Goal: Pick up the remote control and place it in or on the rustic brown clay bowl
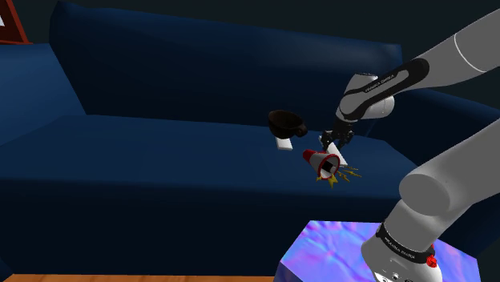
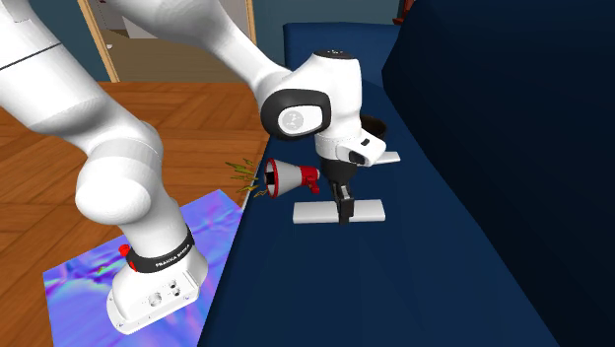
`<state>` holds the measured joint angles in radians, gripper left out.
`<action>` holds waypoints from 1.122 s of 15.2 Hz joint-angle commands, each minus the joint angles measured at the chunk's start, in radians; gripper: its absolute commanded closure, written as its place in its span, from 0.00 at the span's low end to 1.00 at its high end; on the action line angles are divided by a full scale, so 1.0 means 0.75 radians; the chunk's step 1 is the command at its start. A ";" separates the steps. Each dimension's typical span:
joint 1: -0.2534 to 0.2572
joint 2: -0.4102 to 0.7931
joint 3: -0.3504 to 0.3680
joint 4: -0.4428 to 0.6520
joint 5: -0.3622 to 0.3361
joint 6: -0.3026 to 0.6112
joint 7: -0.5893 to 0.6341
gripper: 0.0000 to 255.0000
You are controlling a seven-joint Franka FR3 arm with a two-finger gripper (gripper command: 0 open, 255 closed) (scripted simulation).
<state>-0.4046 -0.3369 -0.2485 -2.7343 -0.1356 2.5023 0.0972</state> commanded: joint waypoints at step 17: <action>-0.006 -0.176 0.031 0.116 -0.002 -0.294 0.009 1.00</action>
<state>-0.4077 -0.4571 -0.2259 -2.6546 -0.1361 2.3013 0.1055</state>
